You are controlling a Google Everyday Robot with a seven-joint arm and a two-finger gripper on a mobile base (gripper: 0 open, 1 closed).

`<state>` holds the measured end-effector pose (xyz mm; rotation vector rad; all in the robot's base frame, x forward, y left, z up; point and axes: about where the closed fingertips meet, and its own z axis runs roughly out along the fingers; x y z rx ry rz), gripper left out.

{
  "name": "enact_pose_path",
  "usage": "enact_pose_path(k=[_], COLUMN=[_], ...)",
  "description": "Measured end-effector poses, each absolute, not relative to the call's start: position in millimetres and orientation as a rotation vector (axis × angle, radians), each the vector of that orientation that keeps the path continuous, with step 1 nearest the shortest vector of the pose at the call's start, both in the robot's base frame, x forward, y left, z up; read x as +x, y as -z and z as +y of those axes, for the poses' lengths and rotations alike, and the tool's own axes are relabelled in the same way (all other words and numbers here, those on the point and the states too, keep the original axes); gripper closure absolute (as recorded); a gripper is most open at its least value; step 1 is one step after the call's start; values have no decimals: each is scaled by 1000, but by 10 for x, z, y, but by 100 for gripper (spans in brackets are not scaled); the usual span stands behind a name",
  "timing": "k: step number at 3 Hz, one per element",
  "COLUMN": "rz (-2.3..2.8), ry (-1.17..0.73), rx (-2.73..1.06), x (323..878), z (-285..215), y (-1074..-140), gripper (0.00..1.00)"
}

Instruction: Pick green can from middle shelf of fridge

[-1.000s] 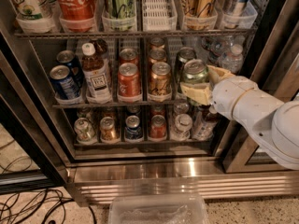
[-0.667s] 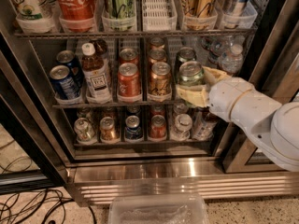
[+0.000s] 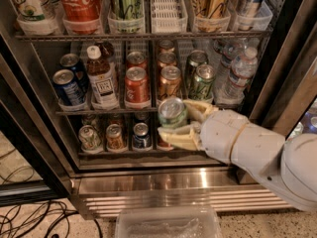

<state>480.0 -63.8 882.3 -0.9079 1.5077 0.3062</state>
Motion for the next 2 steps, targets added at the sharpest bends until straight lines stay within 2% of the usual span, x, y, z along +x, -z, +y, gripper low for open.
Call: enact_pose_path(k=[1, 2], rz=[1473, 1470], ry=[-390, -400], rx=[-1017, -1028], x=[4520, 4495], z=[-291, -265], y=[-8825, -8821], gripper=[100, 100])
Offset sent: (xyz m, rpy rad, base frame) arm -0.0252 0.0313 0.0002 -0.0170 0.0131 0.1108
